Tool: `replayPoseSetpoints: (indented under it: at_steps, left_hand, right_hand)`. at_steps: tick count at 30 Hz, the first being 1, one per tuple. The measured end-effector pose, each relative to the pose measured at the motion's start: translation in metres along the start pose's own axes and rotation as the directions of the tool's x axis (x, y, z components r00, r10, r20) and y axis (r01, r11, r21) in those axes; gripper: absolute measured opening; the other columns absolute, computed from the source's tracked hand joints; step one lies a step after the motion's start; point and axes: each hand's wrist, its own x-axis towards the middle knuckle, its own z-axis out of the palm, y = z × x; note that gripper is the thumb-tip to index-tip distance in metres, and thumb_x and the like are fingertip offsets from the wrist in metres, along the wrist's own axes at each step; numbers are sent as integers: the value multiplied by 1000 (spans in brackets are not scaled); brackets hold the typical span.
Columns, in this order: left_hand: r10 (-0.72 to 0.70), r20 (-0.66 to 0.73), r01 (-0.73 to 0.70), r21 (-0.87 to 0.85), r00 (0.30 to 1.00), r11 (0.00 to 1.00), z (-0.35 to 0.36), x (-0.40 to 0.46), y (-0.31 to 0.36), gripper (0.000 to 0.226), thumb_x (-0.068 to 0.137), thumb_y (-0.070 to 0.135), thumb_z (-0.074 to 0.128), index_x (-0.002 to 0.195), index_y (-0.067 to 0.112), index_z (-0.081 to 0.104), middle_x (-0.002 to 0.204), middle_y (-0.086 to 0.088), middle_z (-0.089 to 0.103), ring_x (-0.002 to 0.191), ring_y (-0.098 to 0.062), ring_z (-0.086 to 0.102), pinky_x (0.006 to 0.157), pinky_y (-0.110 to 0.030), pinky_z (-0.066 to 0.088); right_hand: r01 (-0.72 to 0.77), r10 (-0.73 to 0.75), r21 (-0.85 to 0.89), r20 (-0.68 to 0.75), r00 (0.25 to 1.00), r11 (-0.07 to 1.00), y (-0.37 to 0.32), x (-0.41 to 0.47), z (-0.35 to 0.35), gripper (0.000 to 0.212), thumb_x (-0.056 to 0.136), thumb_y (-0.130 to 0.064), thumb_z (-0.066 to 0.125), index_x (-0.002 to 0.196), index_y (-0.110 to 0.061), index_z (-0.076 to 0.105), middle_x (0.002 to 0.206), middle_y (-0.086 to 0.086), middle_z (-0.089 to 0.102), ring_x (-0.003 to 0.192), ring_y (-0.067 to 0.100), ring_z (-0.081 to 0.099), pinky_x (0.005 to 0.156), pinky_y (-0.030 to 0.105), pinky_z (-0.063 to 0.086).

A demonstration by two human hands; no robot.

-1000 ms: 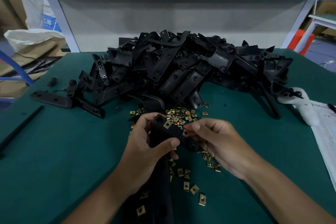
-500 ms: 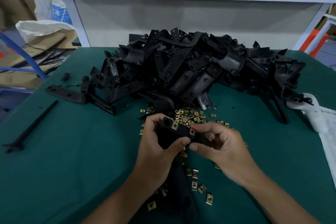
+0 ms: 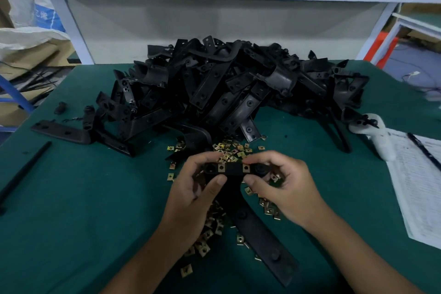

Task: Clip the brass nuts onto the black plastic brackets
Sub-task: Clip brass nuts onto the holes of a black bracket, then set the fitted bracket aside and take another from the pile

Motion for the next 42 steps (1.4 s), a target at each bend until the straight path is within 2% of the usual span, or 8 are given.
replayPoseSetpoints:
  at_steps: [6,11,18,30,32,35,37,42]
  left_hand:
    - [40,158,-69,184,987,981,19,-13,31,28,79,55,63,106,60,62,103,28,68,92,7,65,70,-3,46]
    - [215,415,-336,243,884,910,102,-32,53,22,87,51,60,109,52,55,115,32,60,110,12,56,88,-4,39]
    - [461,579,-527,-64,672,848,242,-62,67,22,92,30,70,112,23,65,113,15,58,111,-9,58,97,-25,45]
    - [509,633,-547,-159,583,822,324,-82,84,24,92,41,64,114,37,58,111,24,56,107,-4,55,89,-30,48]
    - [460,712,-577,-94,531,811,328,-82,78,45,88,43,69,129,45,51,128,25,48,123,0,45,101,-26,43]
    - [191,884,-630,139,426,764,320,-82,58,106,83,52,75,152,58,-6,162,11,7,149,-11,5,117,-37,21]
    - [76,891,-583,227,448,780,300,-77,48,104,87,59,66,151,55,-16,163,14,0,150,-9,-3,121,-40,14]
    - [180,746,-597,338,642,727,218,-41,41,50,94,61,46,141,43,39,142,23,39,133,0,26,115,-21,18]
  right_hand:
    - [149,-156,-270,-5,988,951,-37,-42,-49,23,86,-35,77,106,-28,71,99,-16,70,91,11,67,78,20,48]
    - [29,-124,-422,-200,972,906,-67,-130,-116,21,86,-31,78,105,-30,70,98,-16,69,89,11,68,79,18,48]
    - [-279,-42,-529,-515,856,801,-94,-250,-192,22,84,-32,76,104,-26,71,102,-17,71,97,7,69,85,15,47]
    - [-445,-112,-615,-658,745,651,-112,-307,-228,23,89,-31,75,110,-33,68,108,-20,69,101,7,67,82,20,49]
    - [-484,-85,-612,-670,738,625,-109,-309,-230,22,88,-33,71,110,-28,69,110,-20,67,106,6,65,85,21,49]
    - [-560,-28,-616,-687,726,554,-101,-312,-232,29,89,-36,69,117,-31,65,125,-21,60,123,3,55,92,14,43]
    - [-545,-48,-625,-681,731,558,-96,-312,-235,22,92,-38,68,114,-39,64,124,-24,59,122,3,56,91,10,41]
    - [-424,-26,-525,-650,760,738,-51,-283,-224,23,86,-68,59,94,-49,68,114,-22,64,108,9,63,95,40,49]
